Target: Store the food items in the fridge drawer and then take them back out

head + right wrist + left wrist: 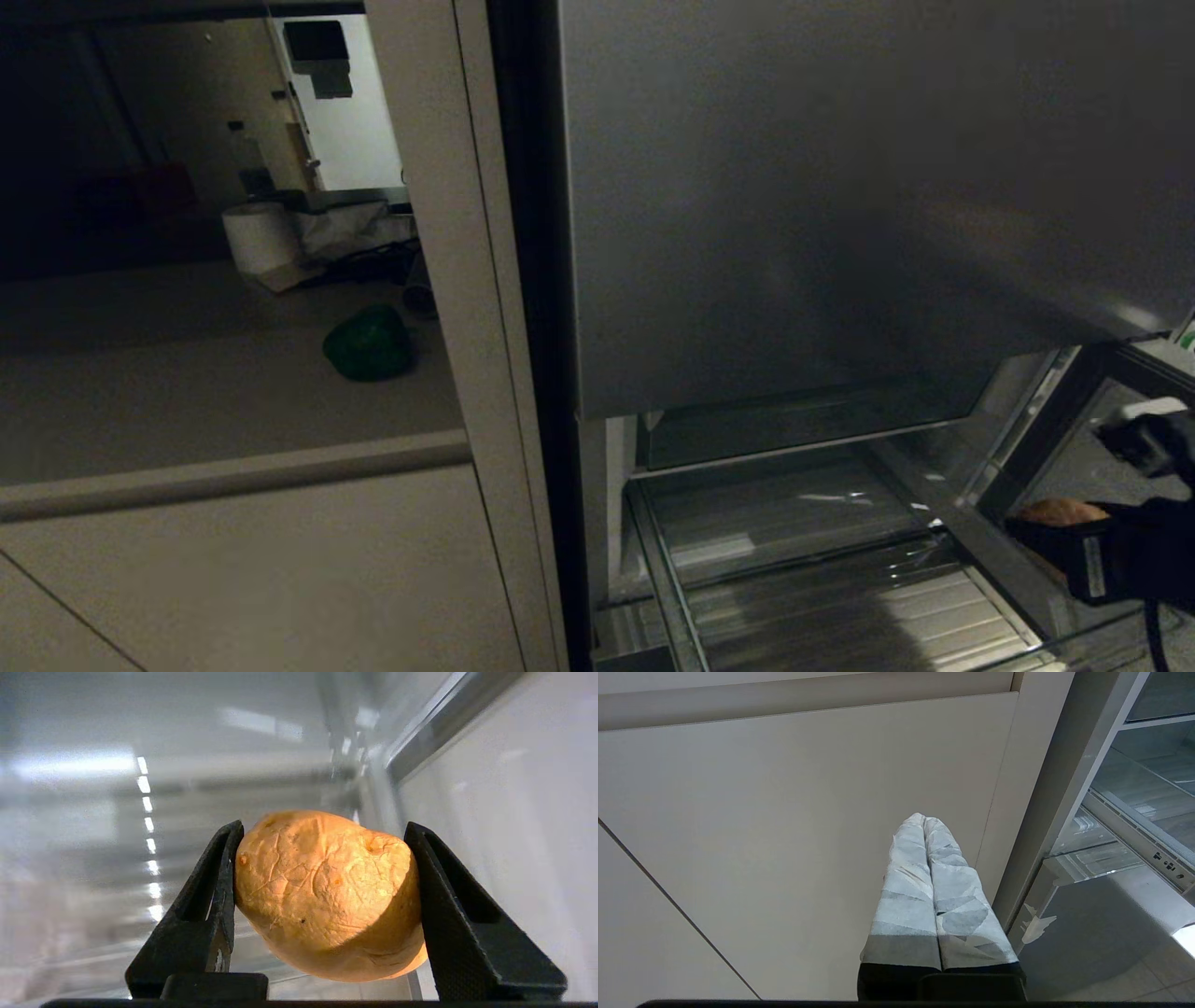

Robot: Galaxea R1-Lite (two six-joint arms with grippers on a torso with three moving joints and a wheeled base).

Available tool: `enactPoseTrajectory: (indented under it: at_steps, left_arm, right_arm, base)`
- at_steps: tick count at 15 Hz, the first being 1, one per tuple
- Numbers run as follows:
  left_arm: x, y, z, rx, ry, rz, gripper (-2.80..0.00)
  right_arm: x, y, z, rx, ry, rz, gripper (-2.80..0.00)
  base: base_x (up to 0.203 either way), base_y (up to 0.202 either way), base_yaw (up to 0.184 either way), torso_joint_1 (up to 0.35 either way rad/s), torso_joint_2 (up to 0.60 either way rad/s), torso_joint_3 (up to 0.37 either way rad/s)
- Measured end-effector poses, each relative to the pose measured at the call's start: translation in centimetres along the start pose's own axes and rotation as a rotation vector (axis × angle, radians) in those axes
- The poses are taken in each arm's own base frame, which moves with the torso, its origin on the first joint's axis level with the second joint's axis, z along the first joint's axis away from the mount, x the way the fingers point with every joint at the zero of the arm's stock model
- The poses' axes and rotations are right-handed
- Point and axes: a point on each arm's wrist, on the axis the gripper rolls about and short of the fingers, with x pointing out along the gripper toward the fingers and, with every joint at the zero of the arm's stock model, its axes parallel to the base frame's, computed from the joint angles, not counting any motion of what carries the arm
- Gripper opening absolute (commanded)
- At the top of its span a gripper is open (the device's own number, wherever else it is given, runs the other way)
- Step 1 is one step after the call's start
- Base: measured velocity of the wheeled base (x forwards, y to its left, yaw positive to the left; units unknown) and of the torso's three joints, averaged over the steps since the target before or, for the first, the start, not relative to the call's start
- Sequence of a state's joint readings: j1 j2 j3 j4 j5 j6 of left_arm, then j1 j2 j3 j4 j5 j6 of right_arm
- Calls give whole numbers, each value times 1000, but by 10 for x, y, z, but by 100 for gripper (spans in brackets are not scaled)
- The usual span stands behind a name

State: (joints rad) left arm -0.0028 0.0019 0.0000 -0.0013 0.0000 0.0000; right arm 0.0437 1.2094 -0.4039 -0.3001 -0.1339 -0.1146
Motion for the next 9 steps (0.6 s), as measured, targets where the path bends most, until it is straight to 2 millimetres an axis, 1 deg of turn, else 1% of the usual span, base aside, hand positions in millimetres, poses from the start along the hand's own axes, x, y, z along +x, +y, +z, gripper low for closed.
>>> enactPoseTrajectory:
  at_steps: [3,4,6,8,9]
  left_arm:
    - [0,0,0,0,0,-1,-280]
    - [0,0,0,0,0,-1,-280]
    - [0,0,0,0,0,-1,-280]
    - [0,0,0,0,0,0,-280]
    - [0,0,0,0,0,0,-280]
  right_arm:
    - [-54,-4,-10,66,-215,9,-280]
    - [-73,-5,-16,91,-299,15,-280]
    - [-104,-7,-32,125,-444,28,-280]
    - [-124,-9,-51,147,-560,37,-280]
    - [-131,-9,-62,155,-607,40,-280]
  base:
    - [0,0,0,0,0,0]
    - [0,0,0,0,0,0]
    - [0,0,0,0,0,0]
    - [0,0,0,0,0,0]
    - [0,0,0,0,0,0]
